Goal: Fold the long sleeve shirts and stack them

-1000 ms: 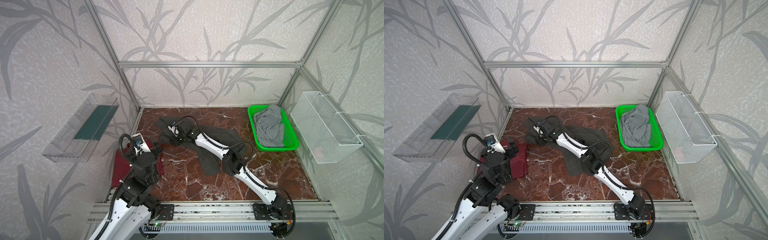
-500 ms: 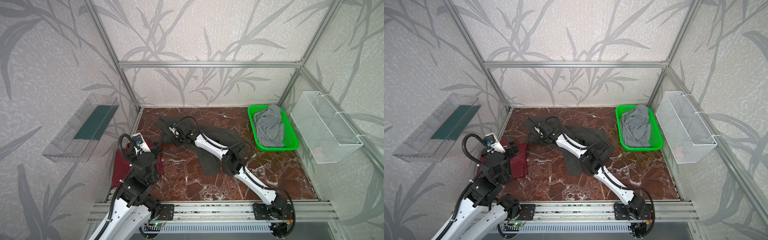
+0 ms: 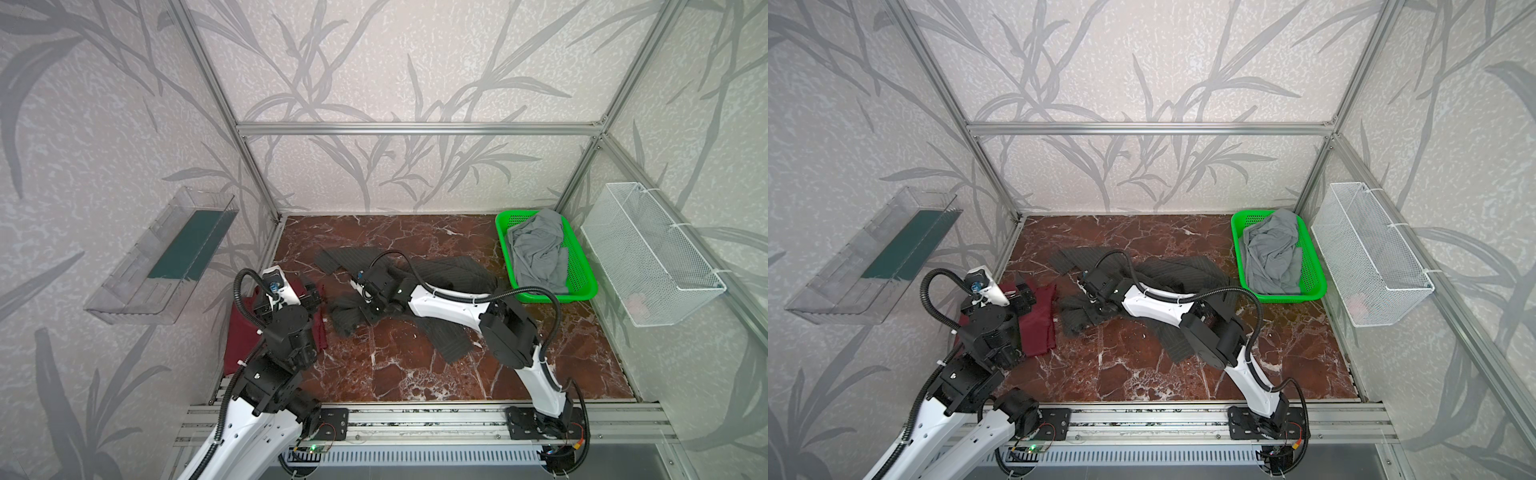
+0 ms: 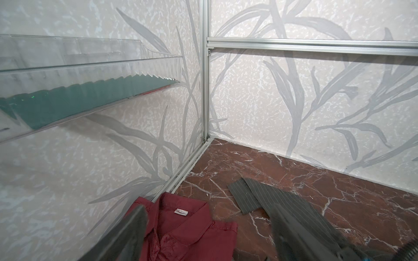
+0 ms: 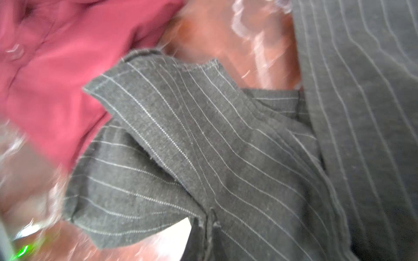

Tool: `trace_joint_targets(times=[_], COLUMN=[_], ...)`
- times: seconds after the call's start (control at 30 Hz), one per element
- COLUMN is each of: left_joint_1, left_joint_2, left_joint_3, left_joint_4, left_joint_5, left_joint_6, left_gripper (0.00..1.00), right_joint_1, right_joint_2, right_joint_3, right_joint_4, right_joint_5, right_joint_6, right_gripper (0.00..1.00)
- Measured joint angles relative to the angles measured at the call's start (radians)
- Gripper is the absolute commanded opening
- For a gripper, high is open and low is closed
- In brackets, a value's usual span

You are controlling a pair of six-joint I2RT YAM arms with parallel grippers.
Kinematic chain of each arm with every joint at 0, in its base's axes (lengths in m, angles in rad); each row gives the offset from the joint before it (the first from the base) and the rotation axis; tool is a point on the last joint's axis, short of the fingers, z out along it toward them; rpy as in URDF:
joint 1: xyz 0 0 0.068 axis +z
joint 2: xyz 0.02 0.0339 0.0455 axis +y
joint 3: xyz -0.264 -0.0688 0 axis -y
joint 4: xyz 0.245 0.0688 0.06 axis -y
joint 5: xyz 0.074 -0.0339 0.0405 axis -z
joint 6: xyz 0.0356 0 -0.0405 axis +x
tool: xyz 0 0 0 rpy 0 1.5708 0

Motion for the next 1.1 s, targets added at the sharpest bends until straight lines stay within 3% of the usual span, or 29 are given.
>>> trace_joint_targets(times=[0.07,0.23,0.53,0.7,0.87,0.97,1.1], left_joint_1=[0.0,0.0,0.0,0.0,0.0,0.0,0.0], left_joint_2=[-0.002,-0.008,-0.013,-0.013,-0.012,-0.011,-0.01], left_joint_3=[0.0,0.0,0.0,0.0,0.0,0.0,0.0], left_joint_4=[0.0,0.0,-0.001,0.0,0.0,0.0,0.0], left_joint_5=[0.002,0.003,0.003,0.003,0.003,0.003,0.003], left_joint_6=[0.0,0.0,0.0,0.0,0.0,0.0,0.0], left_gripper=[0.85,0.85,0.85,0.86,0.85,0.85,0.85], right_joint_1=[0.026,0.044,0.042,0.05,0.066,0.069,0.07], right_joint_2=[-0.046,-0.072,-0.06,0.027,0.108,0.146,0.198], right_joint_3=[-0.103,-0.178,-0.019,0.103,0.116,0.117,0.164], right_joint_4=[0.038,0.068,0.109,0.136,0.138,0.132,0.103], right_joint_5=[-0.017,-0.068,-0.098,-0.126,-0.151,-0.154,-0.14], right_joint_6=[0.021,0.02,-0.039,-0.073,-0.094,-0.111,-0.139], right_gripper=[0.48,0.56,0.56,0.56,0.55,0.46,0.15])
